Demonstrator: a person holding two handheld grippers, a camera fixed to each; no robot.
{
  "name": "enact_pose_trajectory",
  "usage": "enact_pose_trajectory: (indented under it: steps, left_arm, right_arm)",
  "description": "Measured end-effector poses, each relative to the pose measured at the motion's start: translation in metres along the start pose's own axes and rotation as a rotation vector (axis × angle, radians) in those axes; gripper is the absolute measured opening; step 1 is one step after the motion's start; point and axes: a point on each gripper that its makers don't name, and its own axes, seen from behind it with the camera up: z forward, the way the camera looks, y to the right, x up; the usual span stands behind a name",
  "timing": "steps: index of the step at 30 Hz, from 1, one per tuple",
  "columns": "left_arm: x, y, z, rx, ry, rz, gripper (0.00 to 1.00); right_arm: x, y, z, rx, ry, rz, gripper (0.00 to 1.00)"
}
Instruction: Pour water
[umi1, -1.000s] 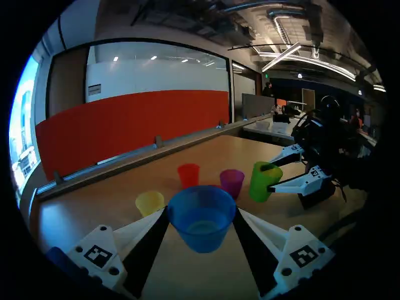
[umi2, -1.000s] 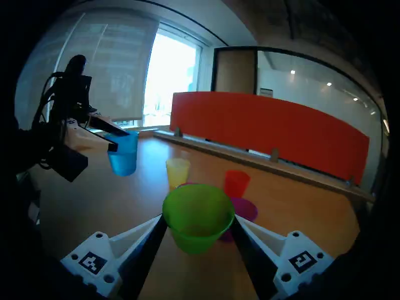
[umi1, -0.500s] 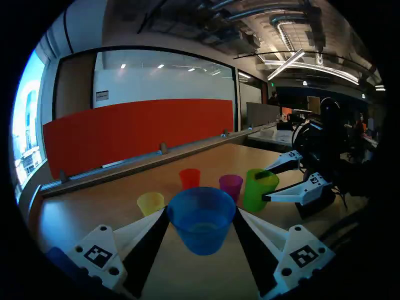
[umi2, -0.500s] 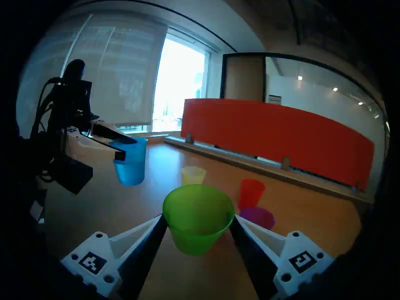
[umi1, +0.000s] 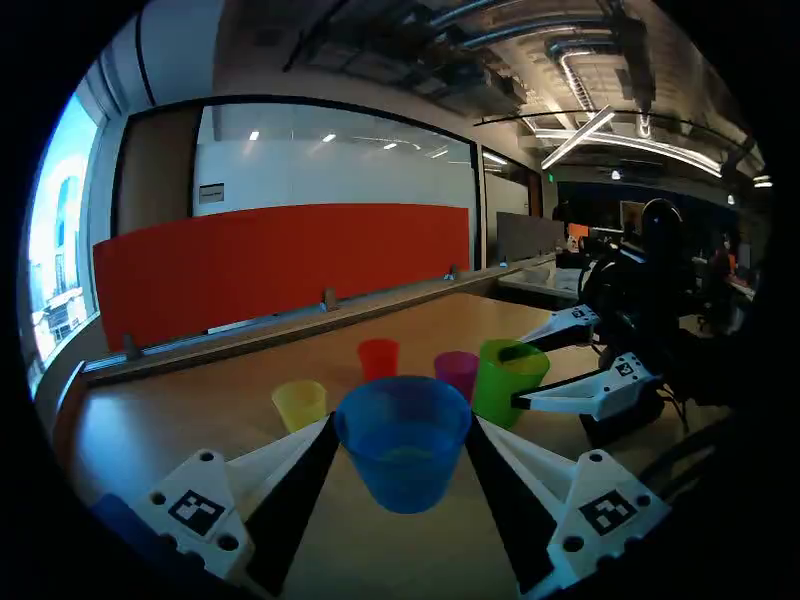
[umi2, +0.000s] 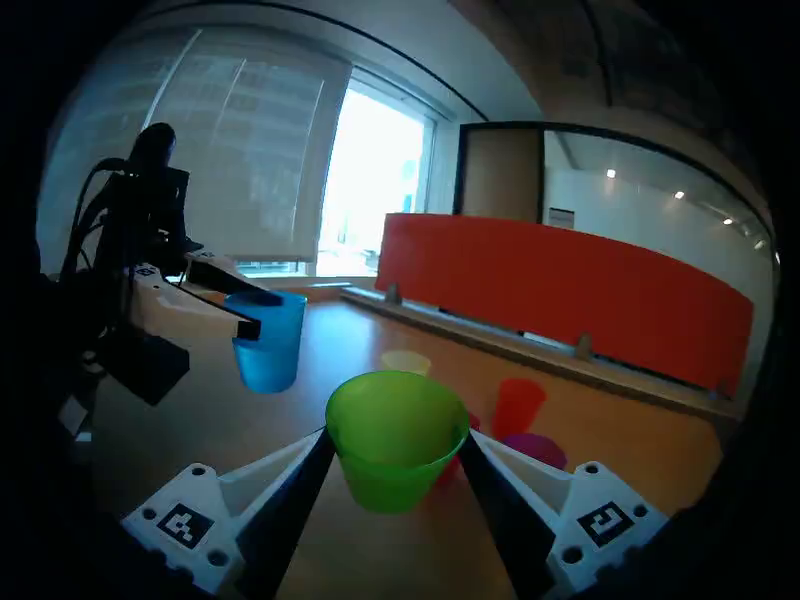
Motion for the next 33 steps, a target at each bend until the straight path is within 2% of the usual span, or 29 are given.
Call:
enact_pose_trajectory:
  steps: [20,33]
  left_arm:
    - [-0.012,-0.004,-0.007,0.022,0.002,-0.013,0.87]
    - [-0.012,-0.009,-0.008,0.031,0.014,0.0,0.87]
  right_arm:
    - [0.024,-0.016,0.015,0.02,0.101,0.023,0.91]
    - [0.023,-0.029,0.02,0.045,0.112,0.021,0.91]
